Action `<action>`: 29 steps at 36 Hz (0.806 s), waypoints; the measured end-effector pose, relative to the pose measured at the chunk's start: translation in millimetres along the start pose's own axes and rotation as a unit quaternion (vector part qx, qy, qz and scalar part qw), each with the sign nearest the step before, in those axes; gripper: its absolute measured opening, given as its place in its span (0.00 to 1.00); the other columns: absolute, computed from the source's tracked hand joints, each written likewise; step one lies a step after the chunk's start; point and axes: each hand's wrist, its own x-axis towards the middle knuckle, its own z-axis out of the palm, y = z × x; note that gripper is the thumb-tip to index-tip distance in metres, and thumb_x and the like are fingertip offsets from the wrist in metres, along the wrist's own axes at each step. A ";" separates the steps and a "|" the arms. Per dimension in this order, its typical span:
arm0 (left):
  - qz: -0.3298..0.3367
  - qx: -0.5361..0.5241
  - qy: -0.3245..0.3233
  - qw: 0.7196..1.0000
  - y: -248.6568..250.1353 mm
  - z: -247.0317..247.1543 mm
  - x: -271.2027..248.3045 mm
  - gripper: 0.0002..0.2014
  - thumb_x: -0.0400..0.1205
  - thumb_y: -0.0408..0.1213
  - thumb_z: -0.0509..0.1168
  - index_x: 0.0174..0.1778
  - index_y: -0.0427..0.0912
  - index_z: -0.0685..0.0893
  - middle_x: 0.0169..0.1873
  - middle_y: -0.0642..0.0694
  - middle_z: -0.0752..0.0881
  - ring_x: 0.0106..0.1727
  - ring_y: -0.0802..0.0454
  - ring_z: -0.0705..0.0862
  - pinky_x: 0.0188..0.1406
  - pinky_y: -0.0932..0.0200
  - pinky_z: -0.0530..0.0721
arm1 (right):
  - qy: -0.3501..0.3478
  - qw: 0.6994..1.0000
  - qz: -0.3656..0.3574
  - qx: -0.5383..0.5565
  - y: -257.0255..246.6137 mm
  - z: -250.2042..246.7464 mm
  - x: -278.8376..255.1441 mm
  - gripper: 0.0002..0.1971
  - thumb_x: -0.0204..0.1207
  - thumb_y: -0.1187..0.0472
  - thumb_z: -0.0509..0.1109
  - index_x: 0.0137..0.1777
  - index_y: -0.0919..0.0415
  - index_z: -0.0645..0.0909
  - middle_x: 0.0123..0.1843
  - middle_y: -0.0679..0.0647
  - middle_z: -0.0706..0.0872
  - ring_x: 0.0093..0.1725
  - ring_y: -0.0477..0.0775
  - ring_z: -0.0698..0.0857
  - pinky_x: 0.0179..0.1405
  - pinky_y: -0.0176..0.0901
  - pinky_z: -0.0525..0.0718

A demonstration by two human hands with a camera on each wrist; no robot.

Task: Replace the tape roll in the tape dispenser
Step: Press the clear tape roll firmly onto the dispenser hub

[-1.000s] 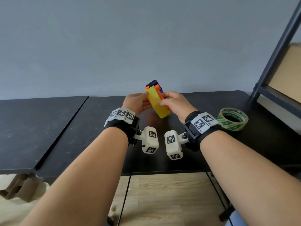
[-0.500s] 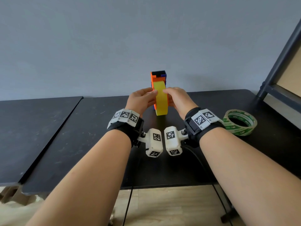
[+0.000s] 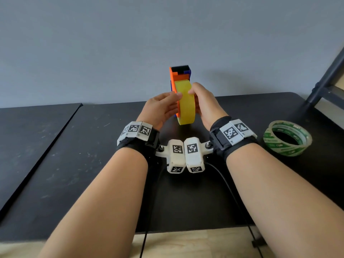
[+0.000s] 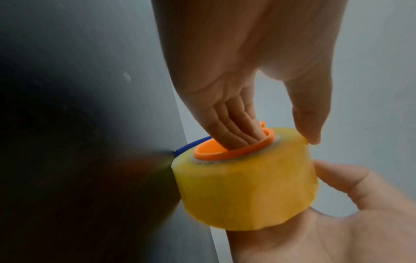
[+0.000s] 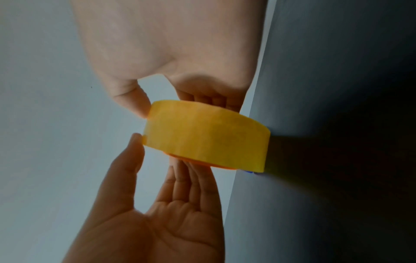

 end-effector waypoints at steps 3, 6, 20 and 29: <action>0.006 0.016 0.002 1.000 -0.2 -0.5 4.1 0.06 0.80 0.35 0.71 0.49 0.38 0.85 0.37 0.45 0.90 0.38 0.54 0.89 0.52 0.59 0.88 | 0.003 1.000 0.000 0.013 2.3 0.4 4.3 0.13 0.69 0.53 0.64 0.49 0.61 0.78 0.47 0.63 0.83 0.47 0.61 0.84 0.48 0.52 0.84; 0.016 0.038 0.008 0.999 0.5 -1.3 7.7 0.06 0.79 0.36 0.72 0.48 0.38 0.85 0.36 0.45 0.89 0.36 0.54 0.88 0.49 0.60 0.88 | 0.004 1.000 0.001 0.013 3.9 1.1 8.0 0.18 0.65 0.51 0.64 0.51 0.61 0.78 0.47 0.63 0.84 0.47 0.62 0.85 0.54 0.56 0.86; 0.045 0.087 0.028 0.995 2.0 -2.6 14.0 0.06 0.77 0.39 0.73 0.42 0.39 0.87 0.31 0.47 0.90 0.33 0.53 0.89 0.39 0.60 0.87 | -0.014 0.999 -0.018 0.046 12.7 1.0 14.5 0.22 0.63 0.49 0.64 0.51 0.64 0.76 0.47 0.62 0.80 0.48 0.60 0.82 0.58 0.62 0.82; 0.061 0.101 0.021 0.993 0.2 -3.5 13.4 0.05 0.77 0.38 0.73 0.41 0.40 0.88 0.31 0.46 0.90 0.32 0.53 0.88 0.37 0.62 0.87 | -0.038 0.999 -0.016 0.032 10.5 -4.8 12.9 0.37 0.50 0.45 0.67 0.53 0.75 0.74 0.47 0.60 0.75 0.47 0.62 0.77 0.71 0.78 0.71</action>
